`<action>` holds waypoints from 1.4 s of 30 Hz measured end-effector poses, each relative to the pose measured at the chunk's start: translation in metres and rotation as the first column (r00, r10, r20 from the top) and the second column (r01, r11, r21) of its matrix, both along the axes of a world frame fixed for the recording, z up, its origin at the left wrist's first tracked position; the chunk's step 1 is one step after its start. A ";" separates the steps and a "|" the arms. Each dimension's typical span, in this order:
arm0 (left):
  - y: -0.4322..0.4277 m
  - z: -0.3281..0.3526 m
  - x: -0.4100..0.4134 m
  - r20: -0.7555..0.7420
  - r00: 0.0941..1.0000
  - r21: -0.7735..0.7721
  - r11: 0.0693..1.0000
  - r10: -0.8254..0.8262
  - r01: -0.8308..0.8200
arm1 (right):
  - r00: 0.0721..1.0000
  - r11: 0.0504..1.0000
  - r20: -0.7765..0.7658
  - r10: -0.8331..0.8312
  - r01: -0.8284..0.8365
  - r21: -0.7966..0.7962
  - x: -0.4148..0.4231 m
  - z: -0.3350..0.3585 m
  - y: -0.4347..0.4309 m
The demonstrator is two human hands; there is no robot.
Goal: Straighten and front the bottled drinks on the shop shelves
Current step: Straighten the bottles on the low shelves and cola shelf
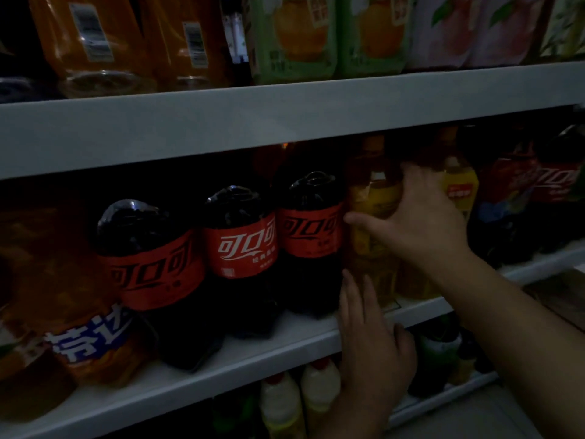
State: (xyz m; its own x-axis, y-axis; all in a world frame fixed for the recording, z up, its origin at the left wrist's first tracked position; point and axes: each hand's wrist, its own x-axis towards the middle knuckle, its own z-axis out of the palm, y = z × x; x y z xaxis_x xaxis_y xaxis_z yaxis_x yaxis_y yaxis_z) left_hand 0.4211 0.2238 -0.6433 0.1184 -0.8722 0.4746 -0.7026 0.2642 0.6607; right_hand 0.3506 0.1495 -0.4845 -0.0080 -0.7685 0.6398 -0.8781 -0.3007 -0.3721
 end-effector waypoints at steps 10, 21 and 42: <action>0.003 0.002 -0.018 -0.018 0.997 0.141 0.987 -0.071 0.073 | 0.982 0.976 0.016 0.190 -0.191 0.108 -0.016 0.016 -0.007; 0.000 0.002 -0.027 0.113 0.987 0.089 0.991 -0.114 0.104 | 0.959 0.948 -0.123 0.256 -0.224 0.225 -0.011 0.069 -0.022; -0.042 0.030 -0.026 0.194 0.967 -0.185 0.975 0.163 -0.127 | 0.963 0.978 -0.169 -0.209 0.204 -0.047 -0.099 0.037 -0.037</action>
